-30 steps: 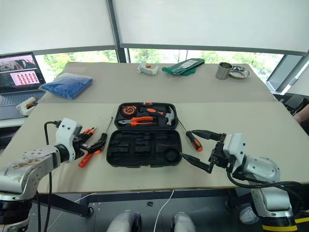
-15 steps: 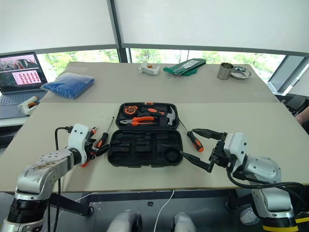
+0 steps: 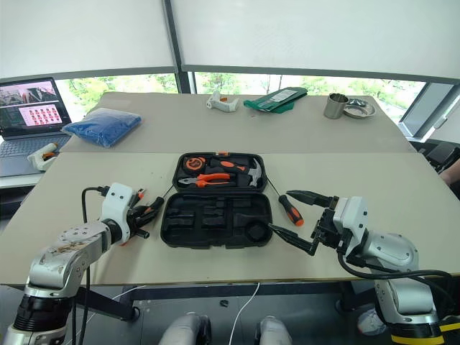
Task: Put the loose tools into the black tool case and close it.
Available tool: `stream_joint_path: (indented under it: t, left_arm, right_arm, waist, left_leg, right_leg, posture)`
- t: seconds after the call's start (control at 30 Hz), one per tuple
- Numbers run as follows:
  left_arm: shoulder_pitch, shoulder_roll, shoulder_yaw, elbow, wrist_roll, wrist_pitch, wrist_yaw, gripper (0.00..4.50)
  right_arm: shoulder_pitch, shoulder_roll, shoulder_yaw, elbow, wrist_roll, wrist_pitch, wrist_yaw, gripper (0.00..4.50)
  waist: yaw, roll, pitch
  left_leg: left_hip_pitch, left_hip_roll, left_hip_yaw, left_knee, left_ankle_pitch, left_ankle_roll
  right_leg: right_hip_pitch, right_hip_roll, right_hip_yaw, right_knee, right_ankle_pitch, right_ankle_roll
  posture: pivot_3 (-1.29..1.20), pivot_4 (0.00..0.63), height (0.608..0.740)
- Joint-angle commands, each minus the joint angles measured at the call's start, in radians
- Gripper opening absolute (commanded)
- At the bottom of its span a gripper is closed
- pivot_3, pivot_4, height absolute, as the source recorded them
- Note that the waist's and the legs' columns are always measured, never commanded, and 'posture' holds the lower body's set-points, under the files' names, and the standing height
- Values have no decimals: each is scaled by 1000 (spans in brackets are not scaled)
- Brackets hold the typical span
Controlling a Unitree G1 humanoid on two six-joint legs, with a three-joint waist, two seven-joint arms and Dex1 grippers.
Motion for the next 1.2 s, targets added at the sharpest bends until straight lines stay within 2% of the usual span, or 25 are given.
stream_joint_path:
  t: [0.03, 0.13, 0.2, 0.3, 0.43, 0.57, 0.67, 0.8, 0.83, 0.93, 1.07, 1.2]
  left_arm:
    - [-11, -21, 69, 7, 0, -128, -1, 866]
    - [-5, -55, 176, 33, -64, -248, -36, 866]
    - [1, -97, 257, 31, -169, -360, -134, 866]
    - [26, -81, 304, 27, -258, -403, -269, 866]
    - [-29, 127, 146, 117, -166, -575, -635, 866]
    - [-181, 213, -46, 233, -23, -696, -774, 866]
    - [-344, 207, -196, 359, 118, -776, -828, 866]
    - [-464, 175, -302, 559, 225, -925, -875, 866]
    - [-500, 148, -318, 629, 243, -962, -870, 866]
    - [-568, 85, -334, 791, 265, -1053, -871, 866]
    - [-618, 53, -363, 943, 307, -1202, -911, 866]
    - [-654, 33, -379, 1038, 350, -1256, -906, 866]
  right_arm:
    - [-9, -14, -23, -28, 20, 4, 4, 4500]
    - [-10, -16, -35, -27, 27, 2, 3, 4500]
    - [-17, -12, -49, -31, 48, 8, -4, 4500]
    - [-27, -7, -66, -39, 78, 26, -22, 4500]
    - [-57, -13, -80, -36, 115, 46, -15, 4500]
    - [-91, -38, -62, -9, 54, -30, 48, 4500]
    - [-126, -61, -32, 13, 31, -31, 82, 4500]
    - [-145, -57, -20, 53, 9, -48, 97, 4500]
    - [-152, -54, -22, 60, 9, -43, 90, 4500]
    - [-160, -53, -15, 70, 4, -36, 86, 4500]
    - [-153, -59, 4, 62, 6, -16, 100, 4500]
    - [-154, -59, 7, 62, 4, -10, 101, 4500]
  waist:
    - [0, 0, 0]
    - [0, 0, 0]
    - [-1, 0, 0]
    - [-3, 0, 0]
    - [-3, 0, 0]
    - [19, 1, 1]
    - [25, 1, 1]
    - [21, 1, 1]
    - [19, 1, 1]
    - [18, 1, 1]
    - [15, 1, 1]
    - [18, 1, 1]
  left_leg:
    - [0, 0, 0, 0, 0, 0]
    - [0, 0, 0, 0, 0, 0]
    - [0, 0, 0, 0, 0, 0]
    - [0, 1, 1, 0, 0, 0]
    - [0, 0, 1, 0, 0, 0]
    - [0, 0, 2, 0, 0, -1]
    - [-1, -1, 2, 0, 0, 0]
    - [-2, -2, 2, 0, 3, 5]
    - [-2, -2, 3, 0, 5, 10]
    - [-4, -1, 5, 0, 5, 10]
    - [-4, -1, 6, 0, 5, 10]
    - [-4, -1, 6, 1, 5, 10]
  right_leg:
    - [0, 0, 0, 0, 0, 0]
    - [0, 0, 0, -1, 0, 0]
    - [0, 0, 0, -1, 0, 0]
    - [0, 0, 0, -1, 0, 0]
    - [0, 0, -1, 0, 0, -1]
    - [0, -1, -2, -2, -3, -6]
    - [1, -3, -1, -3, -3, -6]
    - [0, -1, -1, -3, 0, -1]
    - [0, 0, -1, -2, 0, 1]
    - [-1, 1, -1, -1, -1, 1]
    - [-2, 1, -1, -1, -1, 1]
    - [-1, 1, -2, -1, 0, 1]
  posture:
    - [0, 150, 740]
    - [0, 150, 740]
    - [0, 150, 740]
    - [0, 150, 740]
    - [0, 150, 740]
    - [0, 150, 740]
    - [0, 150, 740]
    - [0, 150, 740]
    - [0, 150, 740]
    - [0, 150, 740]
    - [0, 150, 740]
    - [0, 150, 740]
